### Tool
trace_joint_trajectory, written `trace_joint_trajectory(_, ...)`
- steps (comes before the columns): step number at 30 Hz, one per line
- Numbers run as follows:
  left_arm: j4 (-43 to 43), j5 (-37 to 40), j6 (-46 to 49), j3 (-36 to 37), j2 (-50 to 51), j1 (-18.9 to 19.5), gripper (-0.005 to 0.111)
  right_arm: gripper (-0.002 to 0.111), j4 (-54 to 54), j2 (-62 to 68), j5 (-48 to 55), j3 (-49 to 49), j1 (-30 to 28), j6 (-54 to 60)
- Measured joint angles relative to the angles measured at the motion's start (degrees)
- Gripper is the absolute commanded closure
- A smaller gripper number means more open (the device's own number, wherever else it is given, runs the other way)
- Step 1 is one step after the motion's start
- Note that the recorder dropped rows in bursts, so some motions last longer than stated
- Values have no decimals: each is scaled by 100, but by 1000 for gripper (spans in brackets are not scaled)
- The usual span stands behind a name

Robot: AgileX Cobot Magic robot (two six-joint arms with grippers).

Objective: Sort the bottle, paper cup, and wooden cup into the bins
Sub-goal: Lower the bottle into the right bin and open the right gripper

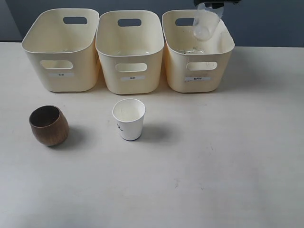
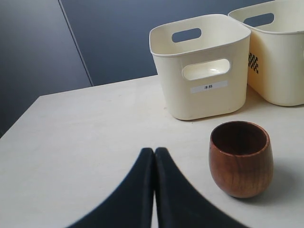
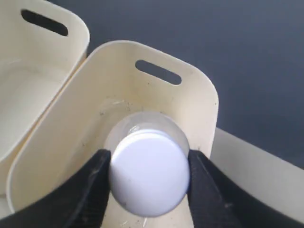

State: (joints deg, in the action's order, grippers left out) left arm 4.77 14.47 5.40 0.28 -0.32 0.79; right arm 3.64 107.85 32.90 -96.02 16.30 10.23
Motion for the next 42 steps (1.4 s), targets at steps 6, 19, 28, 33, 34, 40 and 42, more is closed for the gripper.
trace_joint_trajectory(6,0,-38,0,0,0,0,107,109,-896,793,889,-1120,-81,649)
trace_joint_trajectory(19,0,-46,0,0,9,0,107,109,-879,1685,1635,-1771,-81,664)
trace_joint_trajectory(28,0,-65,0,0,9,0,107,109,-877,1782,1668,-1771,-81,664)
trace_joint_trajectory(33,0,-78,0,0,9,0,107,109,-867,1782,1681,-1771,-81,664)
trace_joint_trajectory(34,0,-78,0,0,9,0,107,109,-867,1782,1681,-1771,-81,664)
trace_joint_trajectory(40,0,-78,0,0,9,0,107,109,-867,1782,1703,-1771,-81,664)
trace_joint_trajectory(42,0,-78,0,0,9,0,107,103,-867,1782,1711,-1771,-81,664)
